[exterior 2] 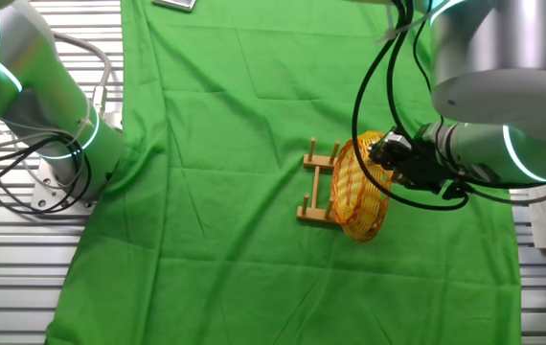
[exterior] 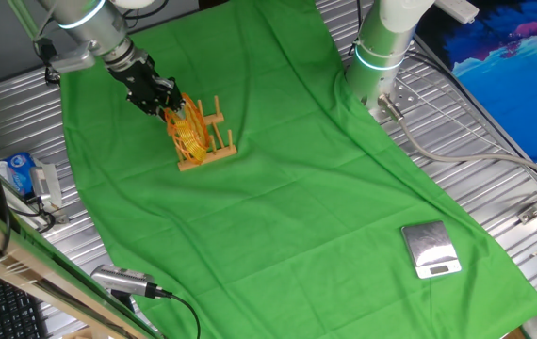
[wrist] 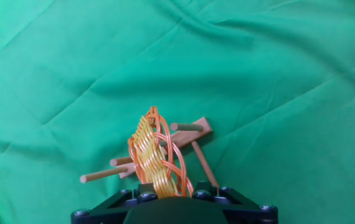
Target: Take the dish off the dish rack
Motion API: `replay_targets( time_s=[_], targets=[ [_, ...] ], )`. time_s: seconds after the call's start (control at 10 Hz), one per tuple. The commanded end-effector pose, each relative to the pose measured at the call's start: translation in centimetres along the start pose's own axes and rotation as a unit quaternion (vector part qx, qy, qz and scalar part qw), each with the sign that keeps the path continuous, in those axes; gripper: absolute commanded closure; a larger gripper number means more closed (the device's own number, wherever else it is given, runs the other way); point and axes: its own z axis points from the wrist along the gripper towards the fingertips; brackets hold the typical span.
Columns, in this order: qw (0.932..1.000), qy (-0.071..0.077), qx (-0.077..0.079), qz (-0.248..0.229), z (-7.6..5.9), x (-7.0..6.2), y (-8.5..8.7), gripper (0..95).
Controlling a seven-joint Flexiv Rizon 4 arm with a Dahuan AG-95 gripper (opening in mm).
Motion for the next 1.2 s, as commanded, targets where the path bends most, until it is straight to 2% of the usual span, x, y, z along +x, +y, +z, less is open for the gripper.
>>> replay_targets(
  time_s=[0.1, 0.6, 0.9, 1.2],
  targets=[
    [1.0000, 0.000, 0.000, 0.004, -0.02, 0.03, 0.02, 95.0],
    [0.9998, 0.005, -0.010, 0.016, -0.49, 0.01, 0.26, 95.0],
    [0.9998, -0.001, -0.015, 0.017, -0.49, 0.01, 0.26, 95.0],
    [0.9988, -0.016, -0.036, 0.030, -0.51, 0.01, 0.27, 95.0]
  ],
)
